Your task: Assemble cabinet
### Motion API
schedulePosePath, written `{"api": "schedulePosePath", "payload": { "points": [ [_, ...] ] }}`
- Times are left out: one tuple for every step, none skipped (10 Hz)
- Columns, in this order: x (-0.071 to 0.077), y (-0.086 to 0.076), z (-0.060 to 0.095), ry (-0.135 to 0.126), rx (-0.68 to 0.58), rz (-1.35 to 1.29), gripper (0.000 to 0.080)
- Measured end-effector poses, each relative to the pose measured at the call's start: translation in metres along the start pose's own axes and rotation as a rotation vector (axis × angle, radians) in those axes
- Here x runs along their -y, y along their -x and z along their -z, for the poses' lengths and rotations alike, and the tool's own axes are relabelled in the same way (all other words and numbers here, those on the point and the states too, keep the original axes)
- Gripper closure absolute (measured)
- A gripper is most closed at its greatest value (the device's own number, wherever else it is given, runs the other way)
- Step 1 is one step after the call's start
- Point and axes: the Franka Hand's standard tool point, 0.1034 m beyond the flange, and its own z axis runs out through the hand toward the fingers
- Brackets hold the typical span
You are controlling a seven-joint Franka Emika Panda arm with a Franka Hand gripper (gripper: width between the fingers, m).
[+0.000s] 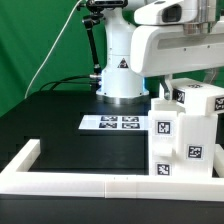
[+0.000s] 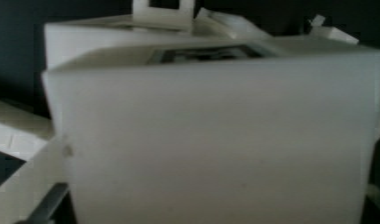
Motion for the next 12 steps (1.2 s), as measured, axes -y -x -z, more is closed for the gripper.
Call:
{"api": "schedulePosePath", "payload": {
  "points": [
    [-0.003, 0.001, 0.0, -0.001, -0.001, -0.061, 0.0238],
    [-0.006, 0.001, 0.001, -0.001, 0.0, -0.094, 0.0238],
    [-0.005, 0.001, 0.0, -0.002, 0.0, -0.177, 0.0238],
    [-0.001, 0.0, 0.0, -0.001, 0.001, -0.231, 0.0238],
    [0.003, -0.001, 0.0, -0.001, 0.001, -0.33, 0.0238],
    [0.006, -0.001, 0.0, -0.001, 0.002, -0.402, 0.0238],
    [0.006, -0.001, -0.001, -0.001, 0.003, -0.444, 0.0238],
    [0.007, -0.001, -0.001, -0.002, 0.003, -0.511, 0.0238],
    [0.007, -0.001, -0.001, -0.003, 0.004, -0.556, 0.0238],
    [0.008, -0.001, 0.0, -0.009, 0.006, -0.593, 0.0238],
    [0.006, 0.0, 0.0, -0.01, 0.005, -0.58, 0.0238],
    [0.003, 0.0, 0.001, -0.01, 0.004, -0.57, 0.0238]
  ]
}}
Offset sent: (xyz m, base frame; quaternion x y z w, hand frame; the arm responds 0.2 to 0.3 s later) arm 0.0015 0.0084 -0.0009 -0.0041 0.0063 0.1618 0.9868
